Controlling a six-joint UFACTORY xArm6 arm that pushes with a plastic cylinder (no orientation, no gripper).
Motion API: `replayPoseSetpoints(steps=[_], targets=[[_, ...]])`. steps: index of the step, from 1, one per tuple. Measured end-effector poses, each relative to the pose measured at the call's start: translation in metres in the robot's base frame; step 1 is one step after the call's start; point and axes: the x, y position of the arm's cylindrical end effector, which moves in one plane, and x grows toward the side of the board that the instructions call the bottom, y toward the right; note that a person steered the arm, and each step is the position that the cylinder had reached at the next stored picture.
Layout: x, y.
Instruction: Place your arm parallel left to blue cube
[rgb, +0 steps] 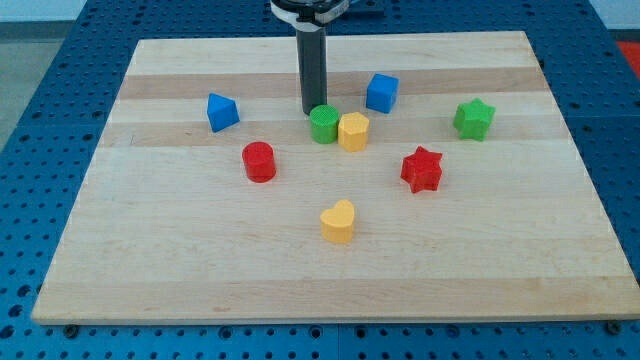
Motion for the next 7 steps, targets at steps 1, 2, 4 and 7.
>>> replayPoseSetpoints(steps=[1,2,4,7], targets=[[0.001,0.000],[0.006,-0.002],[0.010,-0.003],[-0.003,-0.004]])
